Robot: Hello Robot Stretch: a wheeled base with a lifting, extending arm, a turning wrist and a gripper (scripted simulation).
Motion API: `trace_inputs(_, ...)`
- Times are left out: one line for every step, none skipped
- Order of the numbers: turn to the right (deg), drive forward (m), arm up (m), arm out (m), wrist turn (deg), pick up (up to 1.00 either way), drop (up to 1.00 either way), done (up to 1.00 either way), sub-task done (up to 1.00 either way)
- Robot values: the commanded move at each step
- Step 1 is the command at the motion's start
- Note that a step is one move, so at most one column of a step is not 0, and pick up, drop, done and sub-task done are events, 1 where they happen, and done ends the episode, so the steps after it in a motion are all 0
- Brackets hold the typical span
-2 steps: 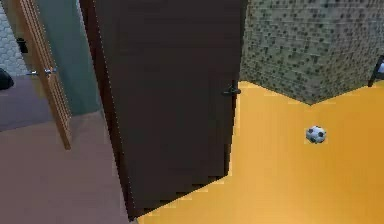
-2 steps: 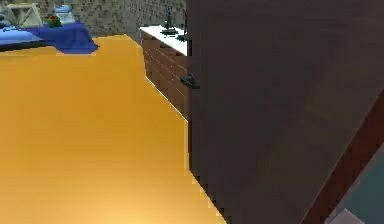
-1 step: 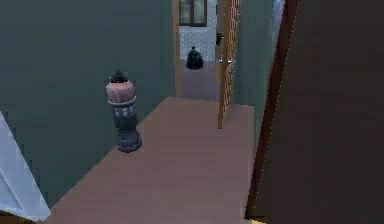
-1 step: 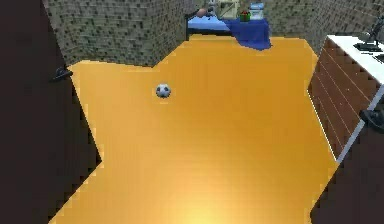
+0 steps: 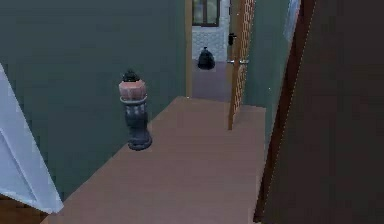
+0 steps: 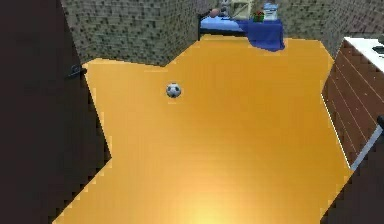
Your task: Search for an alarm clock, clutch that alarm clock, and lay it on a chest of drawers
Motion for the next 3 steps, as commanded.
trace_inputs(0.0, 1.0, 0.0, 0.0, 0.0, 0.0, 0.0, 0.0, 0.0)
trace_inputs(-3.0, 0.0, 0.0, 0.0, 0.0, 0.0, 0.0, 0.0, 0.0)
trace_inputs(0.0, 1.0, 0.0, 0.0, 0.0, 0.0, 0.0, 0.0, 0.0)
